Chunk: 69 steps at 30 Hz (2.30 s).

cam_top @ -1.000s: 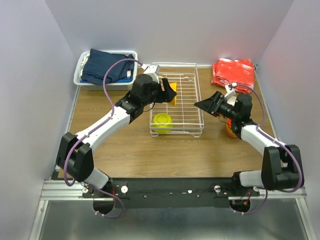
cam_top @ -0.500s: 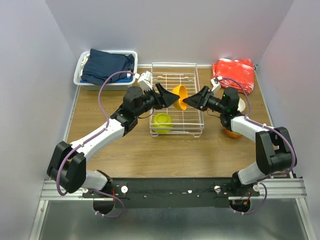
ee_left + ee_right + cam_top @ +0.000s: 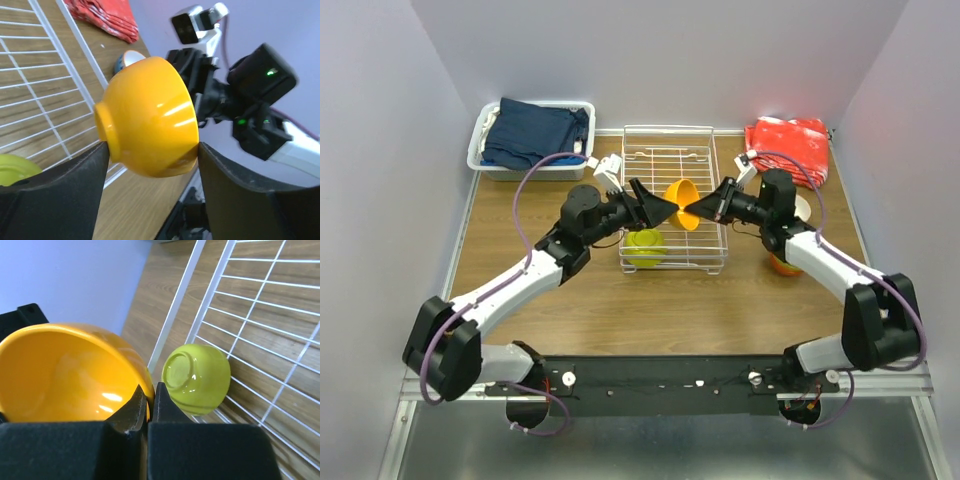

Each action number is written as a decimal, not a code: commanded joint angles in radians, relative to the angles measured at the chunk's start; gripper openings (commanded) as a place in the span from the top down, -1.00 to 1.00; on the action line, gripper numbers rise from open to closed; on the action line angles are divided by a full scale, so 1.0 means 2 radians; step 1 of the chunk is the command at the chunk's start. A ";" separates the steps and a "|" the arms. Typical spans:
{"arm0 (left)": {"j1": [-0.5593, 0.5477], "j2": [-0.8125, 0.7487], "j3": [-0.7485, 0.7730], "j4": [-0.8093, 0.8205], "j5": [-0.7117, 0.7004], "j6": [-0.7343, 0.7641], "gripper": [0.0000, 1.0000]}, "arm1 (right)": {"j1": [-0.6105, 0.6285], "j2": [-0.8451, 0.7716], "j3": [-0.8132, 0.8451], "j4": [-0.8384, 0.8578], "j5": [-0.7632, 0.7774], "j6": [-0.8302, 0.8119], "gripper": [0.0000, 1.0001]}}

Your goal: Unload the bowls from the dish rack

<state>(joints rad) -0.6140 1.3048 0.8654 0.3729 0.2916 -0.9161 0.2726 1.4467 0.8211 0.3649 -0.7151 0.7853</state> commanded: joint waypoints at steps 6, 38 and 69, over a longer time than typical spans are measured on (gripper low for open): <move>0.009 -0.132 0.018 -0.201 -0.196 0.158 -0.98 | -0.004 -0.104 0.100 -0.349 0.249 -0.166 0.99; 0.009 -0.337 -0.040 -0.400 -0.313 0.348 -0.98 | -0.250 -0.055 0.124 -0.634 0.434 -0.188 0.86; -0.075 -0.045 0.165 -0.525 -0.305 0.328 -0.98 | -0.259 -0.304 0.007 -0.427 0.123 -0.189 -0.88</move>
<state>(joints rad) -0.6586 1.1069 1.0630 -0.5545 -0.2337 -0.2478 -0.2420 0.8658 0.9482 -0.6296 -0.2031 0.3916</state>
